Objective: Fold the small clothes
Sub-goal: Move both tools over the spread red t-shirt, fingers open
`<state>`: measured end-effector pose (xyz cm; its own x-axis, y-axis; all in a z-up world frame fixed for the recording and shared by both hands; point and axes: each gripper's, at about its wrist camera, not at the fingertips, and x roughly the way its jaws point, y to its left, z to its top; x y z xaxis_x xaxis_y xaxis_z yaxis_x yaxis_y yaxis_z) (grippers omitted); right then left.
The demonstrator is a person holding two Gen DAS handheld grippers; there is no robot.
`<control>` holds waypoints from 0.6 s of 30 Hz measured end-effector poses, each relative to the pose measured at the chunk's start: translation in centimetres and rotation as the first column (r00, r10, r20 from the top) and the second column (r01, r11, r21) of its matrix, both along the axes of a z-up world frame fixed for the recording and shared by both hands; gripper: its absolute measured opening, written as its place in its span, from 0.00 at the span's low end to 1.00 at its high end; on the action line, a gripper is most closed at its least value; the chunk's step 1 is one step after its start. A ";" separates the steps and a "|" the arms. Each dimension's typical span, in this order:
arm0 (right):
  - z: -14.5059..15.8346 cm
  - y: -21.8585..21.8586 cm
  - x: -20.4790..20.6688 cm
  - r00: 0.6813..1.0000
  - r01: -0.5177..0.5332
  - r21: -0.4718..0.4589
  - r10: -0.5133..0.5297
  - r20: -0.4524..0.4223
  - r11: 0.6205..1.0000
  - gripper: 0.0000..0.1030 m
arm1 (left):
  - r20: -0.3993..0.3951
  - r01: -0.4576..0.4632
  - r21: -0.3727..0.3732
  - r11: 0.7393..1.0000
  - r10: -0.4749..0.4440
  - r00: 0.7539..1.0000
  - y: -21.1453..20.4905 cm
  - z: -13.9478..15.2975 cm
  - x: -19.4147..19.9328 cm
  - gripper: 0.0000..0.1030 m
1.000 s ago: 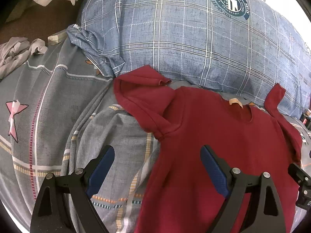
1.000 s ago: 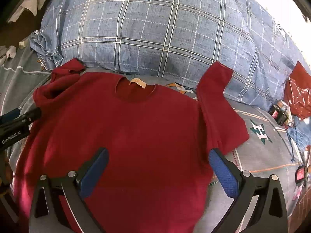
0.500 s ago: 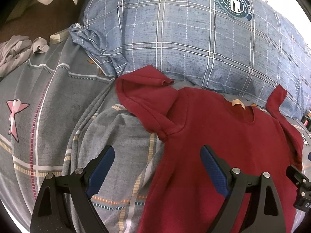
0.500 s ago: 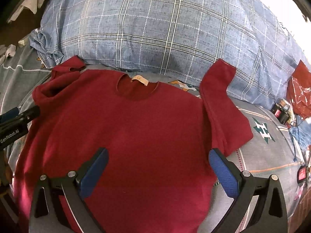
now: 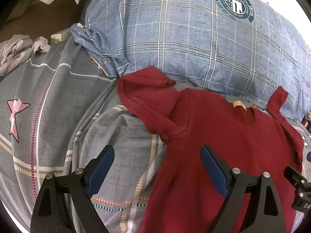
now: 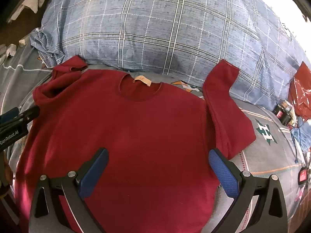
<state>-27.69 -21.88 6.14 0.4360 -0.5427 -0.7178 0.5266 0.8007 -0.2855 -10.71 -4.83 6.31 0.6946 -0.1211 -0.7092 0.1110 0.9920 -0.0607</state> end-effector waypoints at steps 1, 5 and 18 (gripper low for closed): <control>0.0 0.0 0.0 1.000 -0.003 -0.002 0.003 0.001 1.000 1.00 | 0.000 0.000 -0.001 1.000 0.000 1.000 0.1 0.0 0.1 0.88; -0.1 0.1 0.2 1.000 -0.006 -0.003 0.006 0.002 1.000 1.00 | 0.000 -0.007 -0.002 1.000 0.007 1.000 0.2 0.0 0.2 0.88; -0.4 0.2 1.1 0.999 -0.030 0.021 0.030 0.024 0.999 0.99 | 0.002 -0.040 -0.017 0.999 0.040 0.999 0.9 0.0 0.8 0.88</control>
